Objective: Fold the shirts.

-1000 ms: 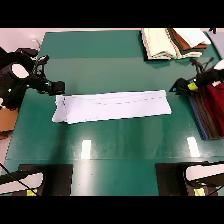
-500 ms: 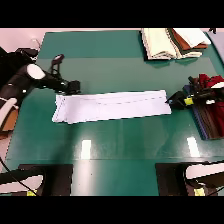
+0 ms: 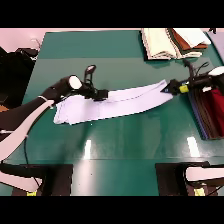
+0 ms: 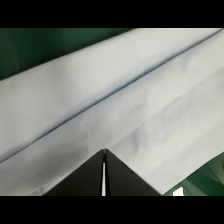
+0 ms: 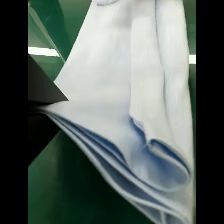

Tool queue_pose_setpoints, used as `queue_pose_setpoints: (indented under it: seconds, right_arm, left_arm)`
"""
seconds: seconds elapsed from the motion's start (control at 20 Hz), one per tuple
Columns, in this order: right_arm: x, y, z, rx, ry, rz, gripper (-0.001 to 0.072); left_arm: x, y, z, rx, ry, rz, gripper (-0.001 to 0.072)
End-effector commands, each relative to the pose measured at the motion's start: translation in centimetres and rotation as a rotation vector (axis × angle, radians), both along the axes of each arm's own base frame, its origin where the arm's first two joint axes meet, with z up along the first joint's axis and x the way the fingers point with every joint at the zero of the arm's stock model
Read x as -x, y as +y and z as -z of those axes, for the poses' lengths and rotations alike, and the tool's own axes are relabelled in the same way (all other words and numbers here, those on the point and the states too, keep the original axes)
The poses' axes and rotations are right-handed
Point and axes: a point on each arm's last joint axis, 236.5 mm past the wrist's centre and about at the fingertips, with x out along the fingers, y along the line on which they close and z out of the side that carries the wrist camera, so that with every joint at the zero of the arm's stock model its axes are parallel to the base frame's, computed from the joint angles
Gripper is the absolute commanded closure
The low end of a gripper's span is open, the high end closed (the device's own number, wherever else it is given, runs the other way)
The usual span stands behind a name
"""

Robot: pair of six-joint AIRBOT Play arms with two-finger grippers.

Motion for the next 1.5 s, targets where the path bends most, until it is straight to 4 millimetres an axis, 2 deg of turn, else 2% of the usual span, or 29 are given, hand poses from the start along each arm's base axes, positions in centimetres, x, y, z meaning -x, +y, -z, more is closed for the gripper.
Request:
queue_pose_setpoints:
  seconds: [0.0, 0.15, 0.25, 0.35, 0.5, 0.65, 0.75, 0.85, 0.95, 1.1, 1.2, 1.25, 1.3, 1.35, 1.4, 1.45]
  right_arm:
    - [-0.3, 1.9, -8.6, 0.012, -0.158, -0.039, 0.0692]
    - [0.1, 5.6, -14.5, 0.019, -0.286, -0.104, 0.0693]
    - [0.7, 8.5, -17.1, 0.013, -0.348, -0.164, 0.0692]
    - [1.3, 11.1, -18.9, 0.0, -0.388, -0.21, 0.0692]
    - [1.7, 14.5, -20.3, -0.026, -0.432, -0.244, 0.0692]
    - [2.7, 17.6, -20.0, -0.047, -0.432, -0.294, 0.0693]
    - [3.2, 19.8, -19.5, -0.061, -0.426, -0.332, 0.0692]
    - [3.9, 22.4, -18.9, -0.077, -0.427, -0.371, 0.0692]
    - [4.6, 26.0, -18.2, -0.1, -0.438, -0.408, 0.0692]
    - [6.3, 33.8, -17.1, -0.236, -0.455, -0.478, 0.0692]
    - [7.2, 39.2, -15.4, -0.283, -0.454, -0.541, 0.0691]
    - [7.5, 41.8, -14.3, -0.288, -0.465, -0.575, 0.0637]
    - [7.9, 44.3, -13.1, -0.294, -0.482, -0.616, 0.0385]
    - [8.4, 46.1, -12.3, -0.302, -0.481, -0.646, 0.0251]
    - [8.9, 47.4, -11.6, -0.306, -0.48, -0.673, 0.0254]
    - [8.9, 47.8, -11.1, -0.303, -0.477, -0.69, 0.0279]
  left_arm:
    - [0.1, -3.3, 2.3, -0.001, 0.019, 0.044, 0.0679]
    - [0.2, -4.6, 3.4, 0.006, 0.039, 0.055, 0.0679]
    - [0.2, -5.2, 3.6, 0.026, 0.05, 0.044, 0.0679]
    - [-0.3, -5.4, 3.1, 0.043, 0.037, 0.033, 0.0679]
    - [-0.8, -5.7, 2.5, 0.058, 0.023, 0.025, 0.0679]
    - [-0.6, -5.6, 2.2, 0.051, 0.032, 0.039, 0.0679]
    - [-1.8, -4.1, 0.4, 0.053, 0.014, 0.028, 0.068]
    - [-4.1, -0.6, -3.2, 0.038, -0.057, -0.007, 0.068]
    - [-6.4, 5.0, -8.2, -0.005, -0.155, -0.061, 0.068]
    - [-8.1, 15.5, -16.7, -0.111, -0.325, -0.19, 0.0679]
    - [-7.6, 21.1, -21.7, -0.164, -0.424, -0.283, 0.0679]
    - [-7.0, 23.5, -23.9, -0.18, -0.466, -0.329, 0.0679]
    - [-6.3, 25.2, -25.4, -0.187, -0.49, -0.363, 0.0679]
    - [-5.6, 26.6, -26.5, -0.192, -0.504, -0.391, 0.0679]
    - [-5.2, 27.5, -26.9, -0.197, -0.506, -0.408, 0.0679]
    - [-4.8, 28.1, -27.0, -0.202, -0.5, -0.417, 0.0679]
